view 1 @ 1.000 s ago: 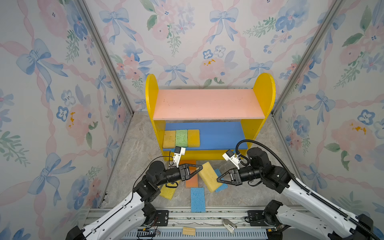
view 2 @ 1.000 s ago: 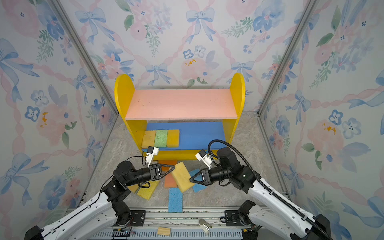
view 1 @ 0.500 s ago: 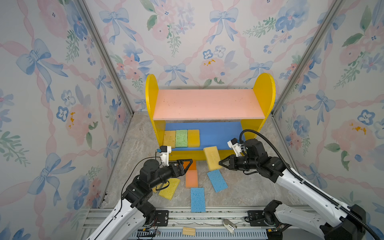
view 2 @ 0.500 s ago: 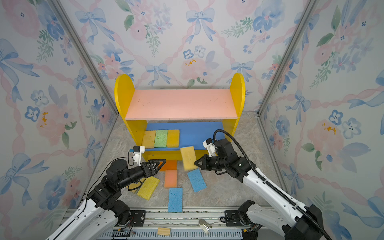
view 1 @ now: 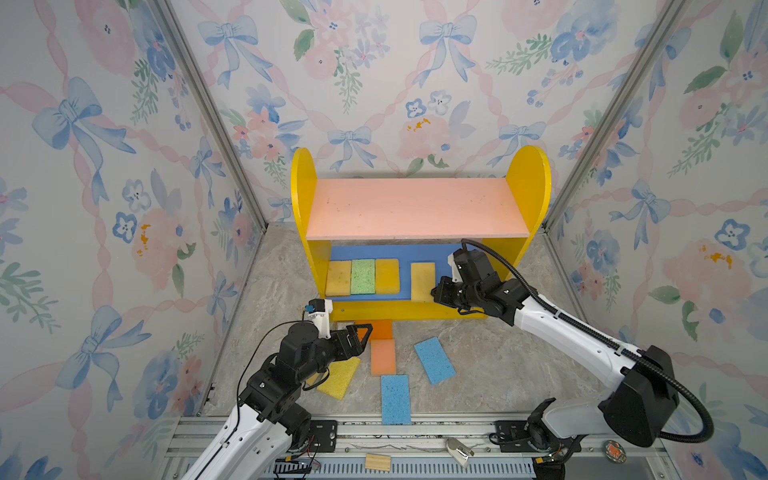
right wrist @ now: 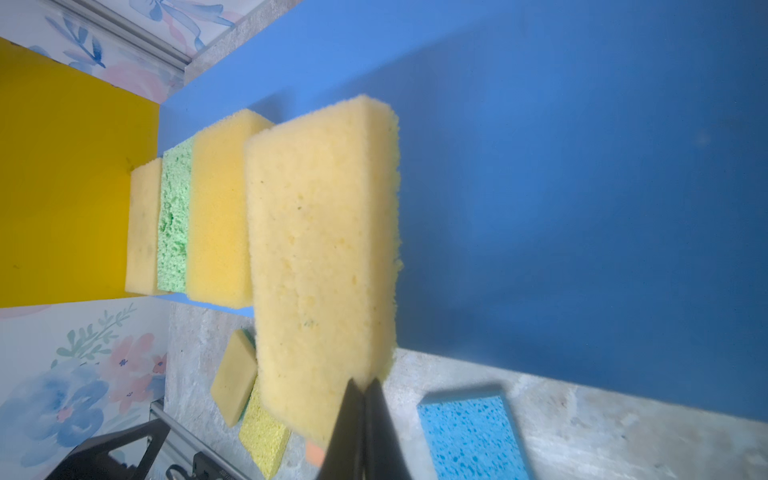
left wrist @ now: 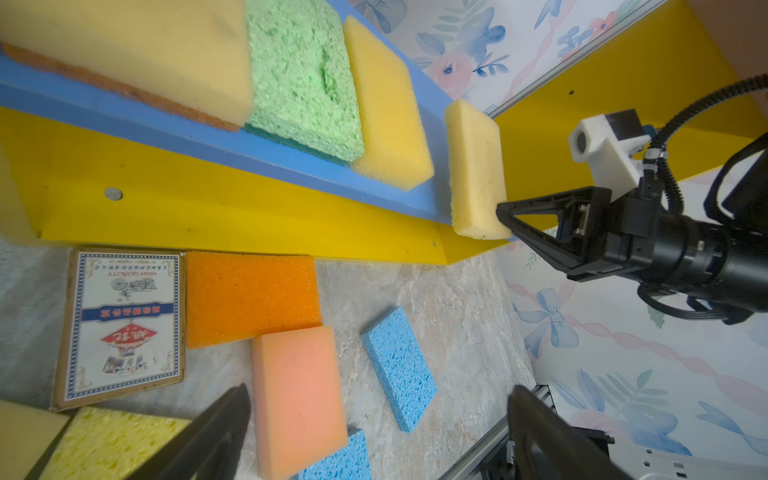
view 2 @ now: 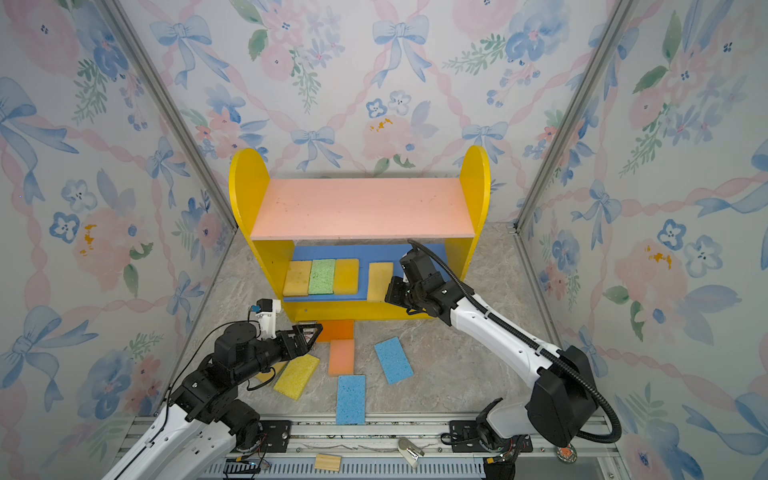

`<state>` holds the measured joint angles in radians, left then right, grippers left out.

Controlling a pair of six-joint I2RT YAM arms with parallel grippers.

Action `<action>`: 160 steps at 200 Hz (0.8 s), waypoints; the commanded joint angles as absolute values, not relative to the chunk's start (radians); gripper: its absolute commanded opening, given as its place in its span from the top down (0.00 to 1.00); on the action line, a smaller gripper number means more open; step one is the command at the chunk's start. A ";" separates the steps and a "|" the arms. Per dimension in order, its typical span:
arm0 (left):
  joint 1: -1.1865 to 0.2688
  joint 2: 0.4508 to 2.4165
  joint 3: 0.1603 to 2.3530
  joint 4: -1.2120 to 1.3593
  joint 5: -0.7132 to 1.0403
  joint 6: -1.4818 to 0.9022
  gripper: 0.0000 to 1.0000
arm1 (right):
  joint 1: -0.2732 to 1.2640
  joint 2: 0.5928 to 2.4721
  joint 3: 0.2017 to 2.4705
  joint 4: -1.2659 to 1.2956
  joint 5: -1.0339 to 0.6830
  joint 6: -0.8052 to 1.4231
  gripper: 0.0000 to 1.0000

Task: Place and organize the cleaning sponges onto the shelf
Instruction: 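Carry the pale yellow sponge with the right gripper onto the blue shelf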

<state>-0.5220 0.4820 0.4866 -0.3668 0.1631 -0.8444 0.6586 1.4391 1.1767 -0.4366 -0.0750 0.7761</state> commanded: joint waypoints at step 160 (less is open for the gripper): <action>-0.515 0.486 0.479 -0.390 0.160 -0.811 0.02 | 0.669 1.625 1.328 -0.420 -0.067 0.696 0.82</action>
